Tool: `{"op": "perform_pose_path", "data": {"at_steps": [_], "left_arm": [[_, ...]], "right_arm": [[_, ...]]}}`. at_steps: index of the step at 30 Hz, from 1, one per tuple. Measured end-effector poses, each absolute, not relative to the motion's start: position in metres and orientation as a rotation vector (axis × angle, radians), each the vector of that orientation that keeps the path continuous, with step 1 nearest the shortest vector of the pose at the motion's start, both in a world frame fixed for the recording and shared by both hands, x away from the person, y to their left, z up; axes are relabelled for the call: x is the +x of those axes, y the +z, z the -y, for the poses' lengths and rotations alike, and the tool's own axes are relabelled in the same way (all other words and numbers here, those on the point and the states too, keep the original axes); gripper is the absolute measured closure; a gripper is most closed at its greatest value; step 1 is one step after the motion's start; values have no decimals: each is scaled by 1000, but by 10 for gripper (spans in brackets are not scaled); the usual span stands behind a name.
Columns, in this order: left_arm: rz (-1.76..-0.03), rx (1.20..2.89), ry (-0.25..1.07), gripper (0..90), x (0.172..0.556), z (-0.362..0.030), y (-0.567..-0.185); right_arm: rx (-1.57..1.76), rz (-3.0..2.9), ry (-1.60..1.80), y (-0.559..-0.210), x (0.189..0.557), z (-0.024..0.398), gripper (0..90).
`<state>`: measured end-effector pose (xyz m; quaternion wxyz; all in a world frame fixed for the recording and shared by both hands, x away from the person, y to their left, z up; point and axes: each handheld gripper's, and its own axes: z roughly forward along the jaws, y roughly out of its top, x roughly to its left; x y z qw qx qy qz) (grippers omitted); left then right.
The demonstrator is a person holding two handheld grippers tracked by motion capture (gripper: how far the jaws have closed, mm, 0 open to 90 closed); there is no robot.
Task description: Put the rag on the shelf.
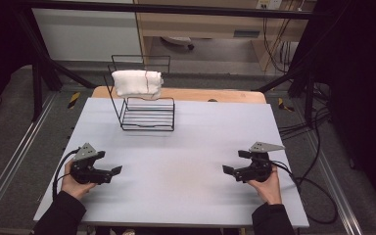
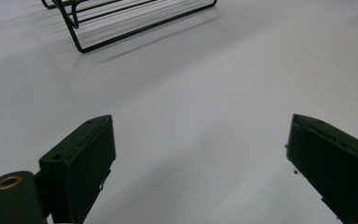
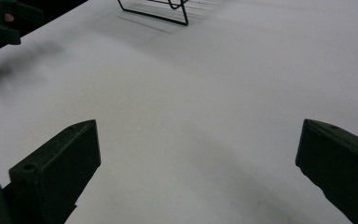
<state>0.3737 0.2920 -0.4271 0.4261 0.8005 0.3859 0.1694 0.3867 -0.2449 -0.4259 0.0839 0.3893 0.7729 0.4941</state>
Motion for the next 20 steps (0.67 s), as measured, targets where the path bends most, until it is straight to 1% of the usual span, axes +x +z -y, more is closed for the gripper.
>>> {"op": "perform_pose_path", "data": {"at_steps": [7, 14, 20], "left_arm": [[-962, 2014, 409, 84, 372, -294, -435], [-951, 2024, 401, 83, 368, -294, -438], [-954, 2019, 403, 85, 367, -295, -438]], "right_arm": [[1193, -2291, 1470, -438, 375, 263, 5], [1194, -2295, 1433, -443, 365, 266, 5], [1183, -2305, 1433, -445, 364, 265, 5]]}}
